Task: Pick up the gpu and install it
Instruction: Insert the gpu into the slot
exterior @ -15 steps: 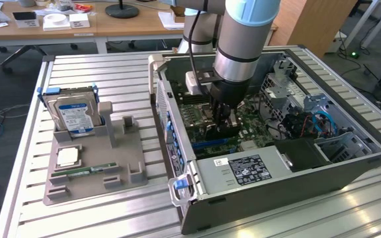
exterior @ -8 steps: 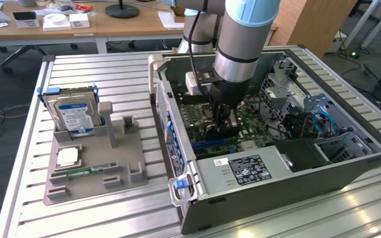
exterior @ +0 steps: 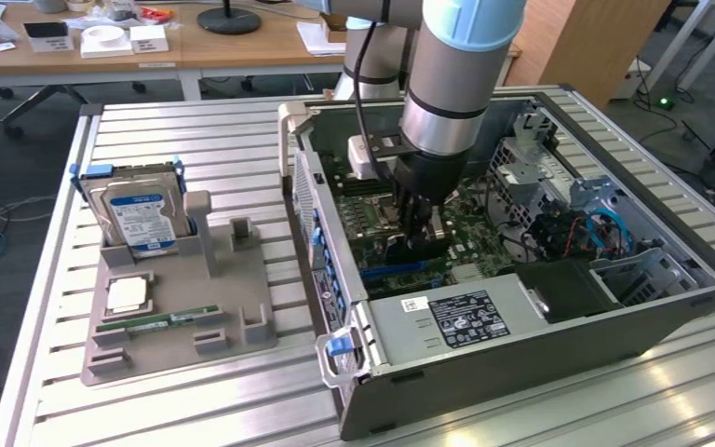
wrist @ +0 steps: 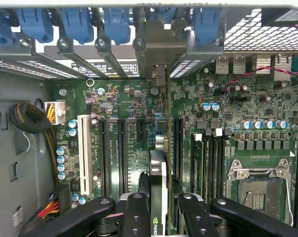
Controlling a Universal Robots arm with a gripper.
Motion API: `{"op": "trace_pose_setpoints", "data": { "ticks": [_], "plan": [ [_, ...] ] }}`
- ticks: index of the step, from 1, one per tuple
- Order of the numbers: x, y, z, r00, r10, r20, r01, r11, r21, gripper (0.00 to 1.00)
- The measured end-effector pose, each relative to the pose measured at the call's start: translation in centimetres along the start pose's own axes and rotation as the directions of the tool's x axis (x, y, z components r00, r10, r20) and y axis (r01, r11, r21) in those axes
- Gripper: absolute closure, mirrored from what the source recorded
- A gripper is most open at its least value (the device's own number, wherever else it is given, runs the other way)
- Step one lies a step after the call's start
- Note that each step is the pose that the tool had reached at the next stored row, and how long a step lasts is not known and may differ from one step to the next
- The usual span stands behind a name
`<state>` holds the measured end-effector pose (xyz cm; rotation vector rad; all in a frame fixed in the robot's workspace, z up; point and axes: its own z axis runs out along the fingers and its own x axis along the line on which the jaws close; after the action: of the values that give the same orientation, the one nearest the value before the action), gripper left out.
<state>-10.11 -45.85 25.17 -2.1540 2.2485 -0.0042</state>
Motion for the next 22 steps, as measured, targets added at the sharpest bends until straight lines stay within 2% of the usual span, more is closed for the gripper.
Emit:
{"op": "trace_pose_setpoints", "data": {
  "ticks": [22],
  "plan": [
    [0.01, 0.03, 0.42, 1.0000, 0.000, 0.0007, 0.000, 1.0000, 0.0019, 0.73]
  ]
}}
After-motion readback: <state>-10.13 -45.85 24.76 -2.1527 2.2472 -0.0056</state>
